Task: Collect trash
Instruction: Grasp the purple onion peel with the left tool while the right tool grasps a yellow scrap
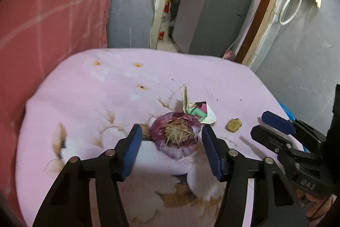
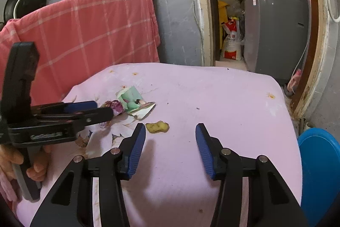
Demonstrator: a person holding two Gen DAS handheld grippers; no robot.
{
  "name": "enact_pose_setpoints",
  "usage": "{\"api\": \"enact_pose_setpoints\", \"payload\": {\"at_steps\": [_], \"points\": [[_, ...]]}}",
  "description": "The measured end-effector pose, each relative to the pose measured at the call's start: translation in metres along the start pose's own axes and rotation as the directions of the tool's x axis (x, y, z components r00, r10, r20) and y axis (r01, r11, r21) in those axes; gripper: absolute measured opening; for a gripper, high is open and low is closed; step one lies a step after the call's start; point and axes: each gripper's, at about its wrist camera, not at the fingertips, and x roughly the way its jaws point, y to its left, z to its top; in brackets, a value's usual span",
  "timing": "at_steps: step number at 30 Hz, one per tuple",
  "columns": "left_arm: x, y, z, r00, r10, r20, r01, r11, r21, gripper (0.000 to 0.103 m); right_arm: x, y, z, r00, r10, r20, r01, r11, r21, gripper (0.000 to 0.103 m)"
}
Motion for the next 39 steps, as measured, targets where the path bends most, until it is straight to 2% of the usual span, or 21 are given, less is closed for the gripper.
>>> {"api": "enact_pose_setpoints", "payload": {"at_steps": [2,8,16,24,29,33,39], "points": [[0.007,-0.002,0.003,0.999,0.016,-0.029,-0.016,1.0,0.007,0.04,0.001,0.0,0.0,1.0,0.002,-0.004,-0.002,1.0,0.0,0.046],[0.004,0.005,0.002,1.0,0.007,-0.027,-0.007,1.0,-0.027,0.035,0.009,0.003,0.003,0.999,0.026,-0.047,-0.027,0.999,-0.017,0.046],[-0.019,0.018,-0.014,1.0,0.023,0.021,-0.021,0.996,-0.083,0.034,0.024,0.015,0.01,0.993,0.035,-0.109,-0.043,0.997,-0.071,0.046],[-0.034,0.037,-0.025,0.997,0.0,0.078,0.014,0.983,-0.181,0.03,0.036,0.02,0.016,0.987,0.048,-0.156,-0.063,0.994,-0.093,0.044],[-0.037,0.045,-0.027,0.996,-0.015,0.087,0.033,0.975,-0.219,0.029,0.046,0.023,0.02,0.981,0.044,-0.189,-0.064,0.993,-0.098,0.037],[-0.039,0.047,-0.027,0.996,-0.022,0.089,0.042,0.974,-0.225,0.029,0.045,0.026,0.017,0.982,0.032,-0.187,-0.052,0.993,-0.104,0.025],[-0.044,0.04,-0.026,0.995,-0.006,0.095,0.026,0.978,-0.207,0.028,0.036,0.028,0.013,0.989,0.027,-0.148,-0.045,0.992,-0.12,0.022]]}}
